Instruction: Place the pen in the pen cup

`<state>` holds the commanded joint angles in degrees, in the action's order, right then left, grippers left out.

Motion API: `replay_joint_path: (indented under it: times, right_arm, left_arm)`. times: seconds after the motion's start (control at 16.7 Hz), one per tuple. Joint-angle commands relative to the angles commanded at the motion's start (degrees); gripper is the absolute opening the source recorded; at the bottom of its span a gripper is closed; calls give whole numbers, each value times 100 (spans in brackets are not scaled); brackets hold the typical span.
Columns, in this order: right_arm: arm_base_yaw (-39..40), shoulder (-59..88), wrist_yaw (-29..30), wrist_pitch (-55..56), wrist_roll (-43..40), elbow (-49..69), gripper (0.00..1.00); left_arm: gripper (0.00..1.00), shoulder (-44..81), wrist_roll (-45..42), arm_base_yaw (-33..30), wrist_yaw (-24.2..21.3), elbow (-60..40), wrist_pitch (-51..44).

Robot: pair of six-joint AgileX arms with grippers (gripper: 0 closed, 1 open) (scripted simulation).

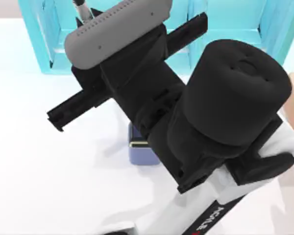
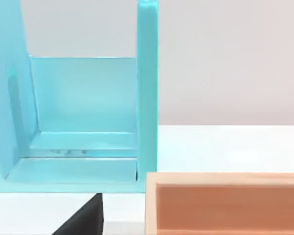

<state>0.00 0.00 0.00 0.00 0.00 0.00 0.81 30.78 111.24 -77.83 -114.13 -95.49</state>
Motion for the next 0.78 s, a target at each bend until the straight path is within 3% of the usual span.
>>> replay_joint_path:
  times: [0.3,0.78]
  right_arm:
    - [0,0,0,0,0,0,100]
    - [0,0,0,0,0,0,100]
  left_arm:
    - [0,-1467,754,403,-646,-825,-327]
    - [0,-1583,908,410,-711,-881,-292]
